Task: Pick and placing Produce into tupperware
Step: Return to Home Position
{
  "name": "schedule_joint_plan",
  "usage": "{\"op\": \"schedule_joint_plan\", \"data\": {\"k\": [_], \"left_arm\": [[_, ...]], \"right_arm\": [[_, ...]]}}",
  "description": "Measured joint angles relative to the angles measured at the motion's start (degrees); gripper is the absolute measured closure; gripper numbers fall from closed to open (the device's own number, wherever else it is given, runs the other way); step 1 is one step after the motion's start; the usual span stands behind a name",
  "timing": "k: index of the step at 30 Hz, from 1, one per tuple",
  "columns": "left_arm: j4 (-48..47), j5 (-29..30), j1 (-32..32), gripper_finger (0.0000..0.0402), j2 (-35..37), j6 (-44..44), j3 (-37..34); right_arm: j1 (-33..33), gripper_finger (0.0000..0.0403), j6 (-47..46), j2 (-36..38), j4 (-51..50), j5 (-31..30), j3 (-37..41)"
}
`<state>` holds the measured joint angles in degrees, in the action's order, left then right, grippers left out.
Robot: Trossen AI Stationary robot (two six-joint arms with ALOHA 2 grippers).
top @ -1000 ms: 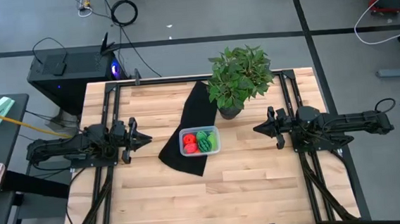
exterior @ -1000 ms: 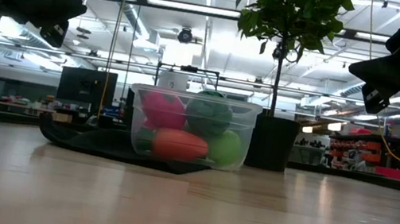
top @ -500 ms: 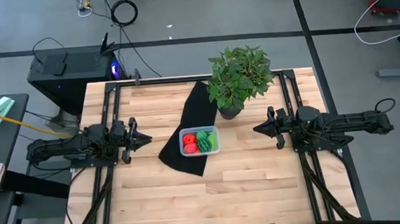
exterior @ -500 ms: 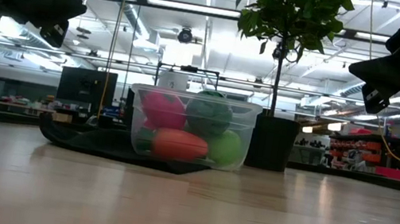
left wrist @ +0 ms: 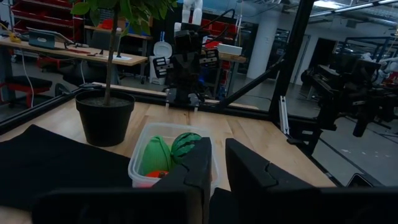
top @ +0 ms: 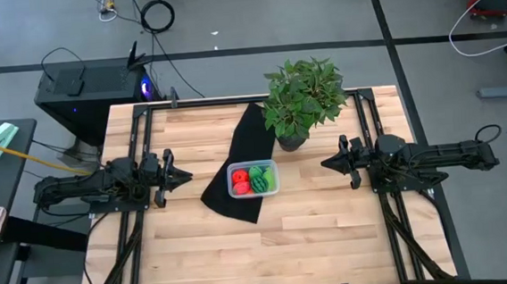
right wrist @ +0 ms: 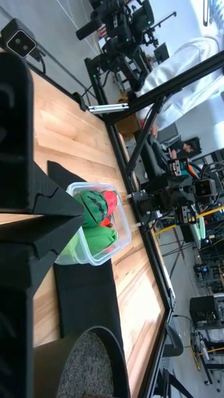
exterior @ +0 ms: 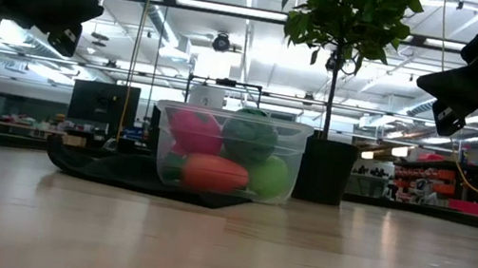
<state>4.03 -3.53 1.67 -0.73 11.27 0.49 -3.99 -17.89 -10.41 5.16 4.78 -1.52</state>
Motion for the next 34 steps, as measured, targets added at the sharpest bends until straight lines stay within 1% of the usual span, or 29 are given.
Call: {"op": "schedule_joint_plan", "data": {"k": [10,19,28,34], "left_arm": [[-0.01,0.02,0.0,0.0338,0.0,0.03,0.0],[-0.02,0.0,0.02,0.0346,-0.02,0.07,0.0],[0.0,0.0,0.0,0.0338,-0.02,0.02,0.0],[-0.02,0.0,0.0,0.0344,0.0,0.03,0.0]], "right_arm": [[0.0,0.039,0.0,0.0,0.01,-0.01,0.0],[0.0,0.039,0.0,0.0,-0.01,-0.01,0.0],[0.0,0.039,0.0,0.0,-0.01,-0.01,0.0],[0.0,0.039,0.0,0.0,0.01,0.01,0.0]]}}
